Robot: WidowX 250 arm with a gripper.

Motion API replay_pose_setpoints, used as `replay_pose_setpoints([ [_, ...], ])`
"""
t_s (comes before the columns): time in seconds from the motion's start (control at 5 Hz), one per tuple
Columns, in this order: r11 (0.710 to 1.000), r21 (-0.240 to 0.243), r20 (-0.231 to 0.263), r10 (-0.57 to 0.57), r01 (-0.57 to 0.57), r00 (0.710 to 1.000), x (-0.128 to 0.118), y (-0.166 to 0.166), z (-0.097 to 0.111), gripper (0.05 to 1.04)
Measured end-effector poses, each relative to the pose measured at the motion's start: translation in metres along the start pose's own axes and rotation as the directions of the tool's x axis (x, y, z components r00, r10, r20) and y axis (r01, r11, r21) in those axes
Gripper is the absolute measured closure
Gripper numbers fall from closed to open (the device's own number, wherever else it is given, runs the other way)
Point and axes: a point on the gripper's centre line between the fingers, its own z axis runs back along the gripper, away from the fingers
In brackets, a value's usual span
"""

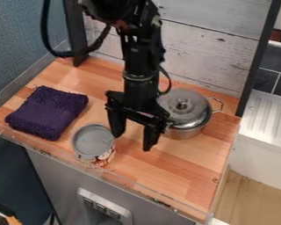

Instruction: Push the can to the right of the purple cloth

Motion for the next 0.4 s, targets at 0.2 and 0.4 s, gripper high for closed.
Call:
replay_pose_setpoints([
  [0.2,0.999,0.013,-0.014,0.05,-0.05,0.999,-0.003,0.012,-0.001,0.083],
  [0.4,0.996,0.011,-0.034,0.092,-0.092,0.995,-0.007,0.023,-0.002,0.083],
])
